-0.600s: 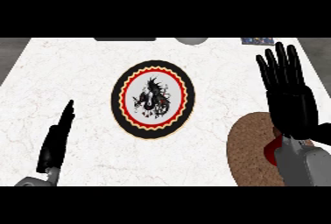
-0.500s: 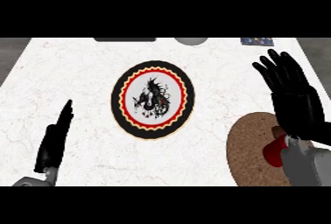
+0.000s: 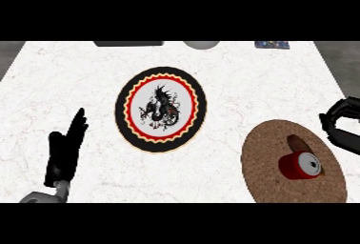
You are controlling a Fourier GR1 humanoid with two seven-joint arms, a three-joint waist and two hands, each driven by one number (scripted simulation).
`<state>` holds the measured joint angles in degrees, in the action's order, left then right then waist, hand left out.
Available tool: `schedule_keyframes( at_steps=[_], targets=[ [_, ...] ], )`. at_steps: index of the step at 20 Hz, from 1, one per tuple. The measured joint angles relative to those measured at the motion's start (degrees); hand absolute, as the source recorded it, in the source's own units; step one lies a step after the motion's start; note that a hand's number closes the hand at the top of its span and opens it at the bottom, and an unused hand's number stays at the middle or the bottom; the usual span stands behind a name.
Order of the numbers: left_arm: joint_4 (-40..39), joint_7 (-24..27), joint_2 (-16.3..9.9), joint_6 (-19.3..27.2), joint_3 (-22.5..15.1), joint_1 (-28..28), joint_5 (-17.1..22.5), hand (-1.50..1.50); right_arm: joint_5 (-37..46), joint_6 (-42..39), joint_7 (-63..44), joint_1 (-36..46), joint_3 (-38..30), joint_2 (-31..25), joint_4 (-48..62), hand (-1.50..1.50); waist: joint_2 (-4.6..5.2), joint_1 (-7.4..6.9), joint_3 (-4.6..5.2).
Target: Pick the can from the placemat and place it in the plate
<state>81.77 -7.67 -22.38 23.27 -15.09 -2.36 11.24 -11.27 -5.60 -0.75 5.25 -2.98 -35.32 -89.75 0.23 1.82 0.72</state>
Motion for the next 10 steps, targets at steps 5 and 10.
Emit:
schedule_keyframes(
  at_steps=[5, 10],
  targets=[
    [0.69, -0.91, 1.35, -0.32, -0.1, 0.19, 1.1, 0.0, -7.49, 2.72, 6.52, -7.38, -5.26, 9.48, 5.06, -1.5, -0.24, 0.29, -0.74],
    [0.8, -1.99, 1.69, -1.1, 0.22, -0.84, 0.89, 0.0, -8.22, -7.49, 14.94, -13.11, -5.57, 7.85, 6.48, -1.5, -0.26, -0.8, -0.77]
  ],
)
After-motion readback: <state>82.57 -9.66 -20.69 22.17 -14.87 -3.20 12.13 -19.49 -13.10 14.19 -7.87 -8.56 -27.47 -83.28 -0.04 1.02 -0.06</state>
